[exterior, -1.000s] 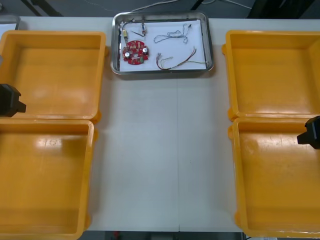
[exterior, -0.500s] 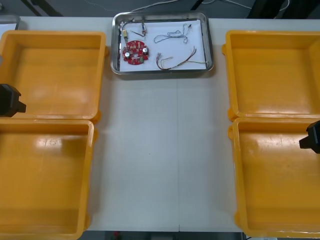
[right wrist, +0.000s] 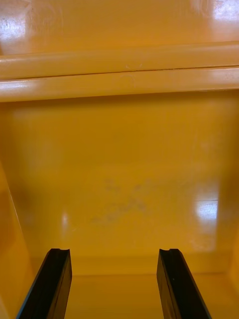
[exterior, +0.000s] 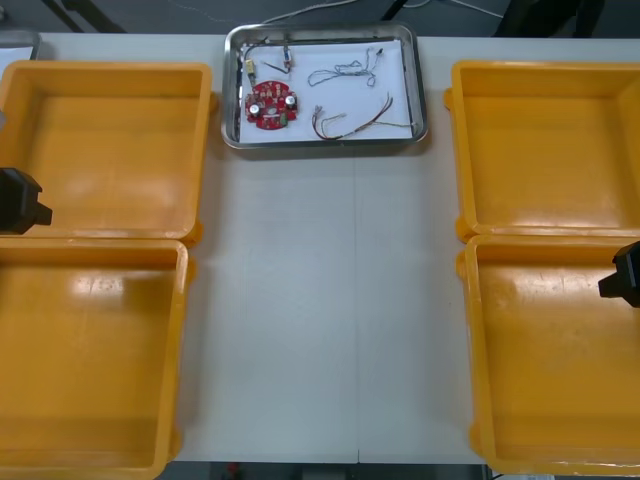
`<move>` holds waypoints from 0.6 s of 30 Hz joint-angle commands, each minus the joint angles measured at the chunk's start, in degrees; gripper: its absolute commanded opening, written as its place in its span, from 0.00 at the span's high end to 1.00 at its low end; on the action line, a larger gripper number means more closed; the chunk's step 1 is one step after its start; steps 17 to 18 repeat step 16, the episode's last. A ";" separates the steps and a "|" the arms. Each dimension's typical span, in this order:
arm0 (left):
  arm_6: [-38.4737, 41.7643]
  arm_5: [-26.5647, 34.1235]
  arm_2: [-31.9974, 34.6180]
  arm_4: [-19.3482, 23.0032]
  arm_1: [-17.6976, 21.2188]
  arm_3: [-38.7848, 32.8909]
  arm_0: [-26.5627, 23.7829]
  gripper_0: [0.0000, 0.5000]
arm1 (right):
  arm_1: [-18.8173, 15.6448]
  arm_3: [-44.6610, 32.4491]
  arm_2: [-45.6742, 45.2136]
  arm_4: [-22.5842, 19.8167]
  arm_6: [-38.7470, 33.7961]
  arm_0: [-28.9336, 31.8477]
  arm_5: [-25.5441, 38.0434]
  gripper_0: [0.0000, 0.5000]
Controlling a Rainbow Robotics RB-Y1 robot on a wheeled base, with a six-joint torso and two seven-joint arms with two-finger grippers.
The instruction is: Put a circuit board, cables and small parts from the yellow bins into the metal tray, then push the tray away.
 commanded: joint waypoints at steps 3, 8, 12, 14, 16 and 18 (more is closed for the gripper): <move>1.10 0.34 1.58 -0.48 2.05 -1.75 0.90 0.00 | -0.12 -1.90 -1.84 -0.08 -0.85 0.83 0.19 0.00; 1.10 0.34 1.58 -0.48 2.05 -1.75 0.90 0.00 | -0.12 -1.90 -1.84 -0.08 -0.85 0.83 0.19 0.00; 1.10 0.34 1.58 -0.48 2.05 -1.75 0.90 0.00 | -0.12 -1.90 -1.84 -0.08 -0.85 0.83 0.19 0.00; 1.10 0.34 1.58 -0.48 2.05 -1.75 0.90 0.00 | -0.12 -1.90 -1.84 -0.08 -0.85 0.83 0.19 0.00; 1.10 0.34 1.58 -0.48 2.05 -1.75 0.90 0.00 | -0.12 -1.90 -1.84 -0.08 -0.85 0.83 0.19 0.00; 1.10 0.34 1.58 -0.48 2.05 -1.75 0.90 0.00 | -0.12 -1.90 -1.84 -0.08 -0.85 0.83 0.19 0.00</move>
